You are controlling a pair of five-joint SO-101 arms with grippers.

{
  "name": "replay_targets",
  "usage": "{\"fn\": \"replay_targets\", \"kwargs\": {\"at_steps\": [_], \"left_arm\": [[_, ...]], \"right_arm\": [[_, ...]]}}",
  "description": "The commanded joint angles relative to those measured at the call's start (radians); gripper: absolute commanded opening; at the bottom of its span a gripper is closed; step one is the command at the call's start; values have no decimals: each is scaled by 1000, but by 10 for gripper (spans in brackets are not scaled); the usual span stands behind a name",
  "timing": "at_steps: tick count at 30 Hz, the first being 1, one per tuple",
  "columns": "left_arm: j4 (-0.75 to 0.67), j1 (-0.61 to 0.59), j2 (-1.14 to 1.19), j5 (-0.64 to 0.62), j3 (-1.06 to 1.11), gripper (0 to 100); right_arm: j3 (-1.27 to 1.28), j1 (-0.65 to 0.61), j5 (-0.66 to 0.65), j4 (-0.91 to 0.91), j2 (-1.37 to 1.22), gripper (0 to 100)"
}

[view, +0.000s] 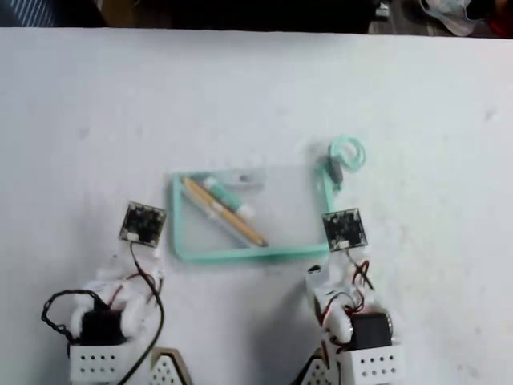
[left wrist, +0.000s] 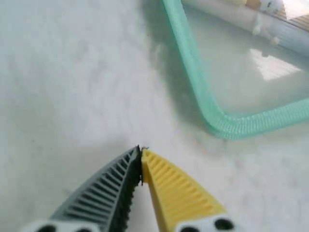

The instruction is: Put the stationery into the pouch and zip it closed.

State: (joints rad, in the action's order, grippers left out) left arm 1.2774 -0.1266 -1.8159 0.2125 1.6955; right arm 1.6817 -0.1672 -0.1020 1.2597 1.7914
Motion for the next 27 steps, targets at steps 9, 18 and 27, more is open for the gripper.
{"fn": "replay_targets", "kwargs": {"at_steps": [9,18,27], "left_arm": [[8,-13,-12,2,-3,23],[8,-13,-12,2,-3,23],[8,-13,-12,2,-3,24]], "right_arm": [[9,87,-9,7,7,191],[9,117,-12,7,7,191],[9,117,-12,7,7,191]]}}
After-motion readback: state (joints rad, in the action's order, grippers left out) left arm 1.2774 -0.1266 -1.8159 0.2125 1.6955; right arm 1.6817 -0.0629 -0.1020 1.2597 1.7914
